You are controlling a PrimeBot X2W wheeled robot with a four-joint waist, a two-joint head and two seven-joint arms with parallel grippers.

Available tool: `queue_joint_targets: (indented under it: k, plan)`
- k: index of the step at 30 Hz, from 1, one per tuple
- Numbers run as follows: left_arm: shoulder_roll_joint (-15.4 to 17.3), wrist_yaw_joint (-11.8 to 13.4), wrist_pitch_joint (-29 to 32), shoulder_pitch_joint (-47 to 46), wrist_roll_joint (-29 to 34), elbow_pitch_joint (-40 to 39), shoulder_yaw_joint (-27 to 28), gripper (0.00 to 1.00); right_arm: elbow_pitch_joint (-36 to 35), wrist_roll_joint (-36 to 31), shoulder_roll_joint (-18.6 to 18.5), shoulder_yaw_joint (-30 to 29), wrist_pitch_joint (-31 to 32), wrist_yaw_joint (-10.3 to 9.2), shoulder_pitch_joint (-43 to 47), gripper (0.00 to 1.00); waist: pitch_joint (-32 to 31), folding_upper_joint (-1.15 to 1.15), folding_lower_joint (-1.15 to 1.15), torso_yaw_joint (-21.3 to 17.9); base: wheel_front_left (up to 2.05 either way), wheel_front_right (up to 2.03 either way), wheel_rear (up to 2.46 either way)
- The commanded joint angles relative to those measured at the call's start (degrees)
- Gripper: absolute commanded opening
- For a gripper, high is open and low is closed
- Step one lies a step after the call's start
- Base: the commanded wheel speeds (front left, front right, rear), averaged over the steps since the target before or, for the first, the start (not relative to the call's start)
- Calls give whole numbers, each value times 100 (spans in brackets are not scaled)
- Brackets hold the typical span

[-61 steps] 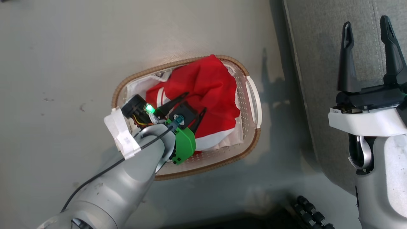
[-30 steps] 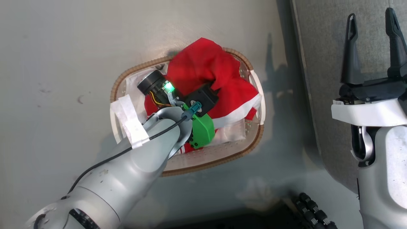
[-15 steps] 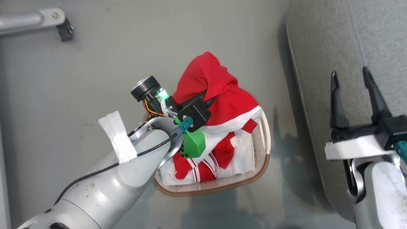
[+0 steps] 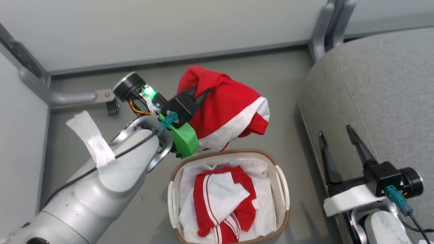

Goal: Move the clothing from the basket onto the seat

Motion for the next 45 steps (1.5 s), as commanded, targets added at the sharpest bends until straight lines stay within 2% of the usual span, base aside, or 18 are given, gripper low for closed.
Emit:
queue_joint_targets:
  k: [1, 10, 21, 27, 34, 43, 44, 45]
  plan:
    - [82, -23, -5, -73, -93, -17, 28, 0, 29, 36, -19, 82, -28, -6, 114, 100, -805, 21, 1, 38, 0, 0, 0]
    - [237, -22, -5, -487, -377, -167, -41, 0, 113, 25, -19, 606, -28, -6, 52, 100, -1046, 21, 1, 12, 0, 0, 0]
    - [281, 21, 34, -795, -582, -392, -4, 0, 496, -134, -19, 1410, -28, -6, -562, 100, -1041, 21, 1, 65, 0, 0, 0]
    - [244, 61, 80, -776, -630, -587, -43, 0, 794, -240, -20, 1595, -28, -6, -1215, 100, -1030, 21, 1, 124, 0, 0, 0]
    - [183, 54, 99, -696, -673, -668, -145, 0, 1104, -19, -22, 1800, -28, -6, -1929, 100, -1044, 21, 1, 187, 0, 0, 0]
    - [119, 25, 108, -536, -774, -776, -320, 0, 1429, 155, -20, 1931, -28, -6, -2277, 100, -1083, 21, 1, 256, 0, 0, 0]
    - [118, 23, 108, -513, -795, -789, -338, 0, 1457, 171, -22, 1936, -28, -6, -2304, 64, -1086, 21, 1, 262, 0, 0, 0]
    - [118, 20, 111, -489, -813, -793, -352, 0, 1472, 180, -21, 1940, -28, -6, -2321, 33, -1088, 21, 1, 267, 0, 0, 0]
